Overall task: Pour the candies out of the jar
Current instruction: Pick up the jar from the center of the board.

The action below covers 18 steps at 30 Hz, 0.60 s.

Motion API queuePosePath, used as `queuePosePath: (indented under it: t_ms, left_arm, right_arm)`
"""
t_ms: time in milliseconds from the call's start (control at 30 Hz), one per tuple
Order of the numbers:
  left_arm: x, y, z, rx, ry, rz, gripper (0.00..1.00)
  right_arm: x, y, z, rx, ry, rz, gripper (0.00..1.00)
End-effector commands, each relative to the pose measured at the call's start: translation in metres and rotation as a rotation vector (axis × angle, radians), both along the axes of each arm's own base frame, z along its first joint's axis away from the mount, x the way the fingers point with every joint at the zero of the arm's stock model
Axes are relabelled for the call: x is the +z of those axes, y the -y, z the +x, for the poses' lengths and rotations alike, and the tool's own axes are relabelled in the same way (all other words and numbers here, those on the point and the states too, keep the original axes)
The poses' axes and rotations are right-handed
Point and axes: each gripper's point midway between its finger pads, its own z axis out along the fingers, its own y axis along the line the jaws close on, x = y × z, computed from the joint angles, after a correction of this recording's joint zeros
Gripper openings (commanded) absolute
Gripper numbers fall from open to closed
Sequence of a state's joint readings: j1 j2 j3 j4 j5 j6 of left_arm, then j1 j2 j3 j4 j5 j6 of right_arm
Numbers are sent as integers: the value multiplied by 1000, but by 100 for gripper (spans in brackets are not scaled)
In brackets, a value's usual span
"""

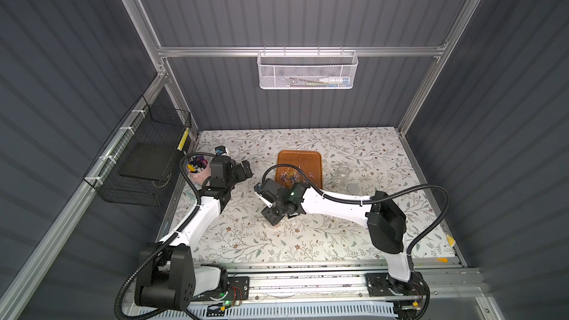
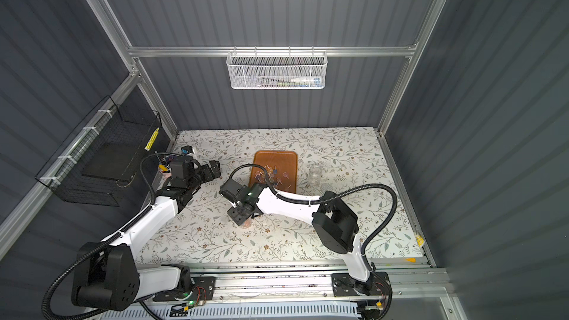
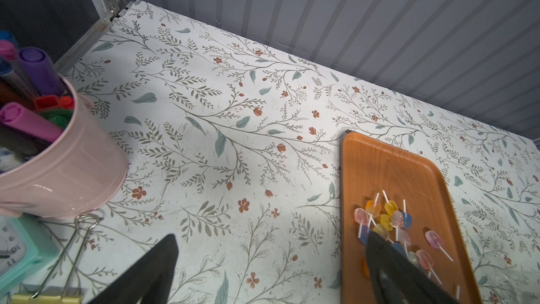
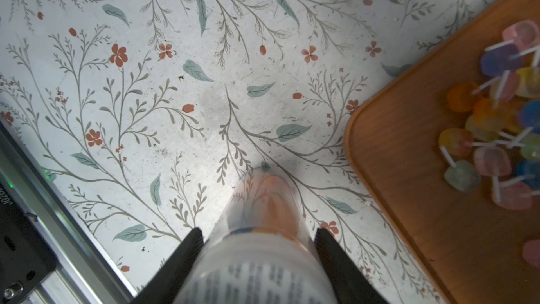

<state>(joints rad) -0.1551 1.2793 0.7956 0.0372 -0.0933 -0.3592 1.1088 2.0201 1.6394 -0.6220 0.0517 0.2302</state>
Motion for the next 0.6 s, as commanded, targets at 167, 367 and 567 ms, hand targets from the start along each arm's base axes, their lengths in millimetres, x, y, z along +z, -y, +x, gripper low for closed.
queuePosePath:
  t_ms: [167,367,567]
  left_arm:
    - [0,18,-1,-127,-18,-10,100]
    - [23,67,-5,-396,5,-108,100]
    - [48,134,-24,-706,-6,-144,100]
  right_arm:
    - [57,25,9,-56,-44,140,52]
    - [97,82,38,-149,-175,296,54]
    - [143,135,66,-200,-249,470,51]
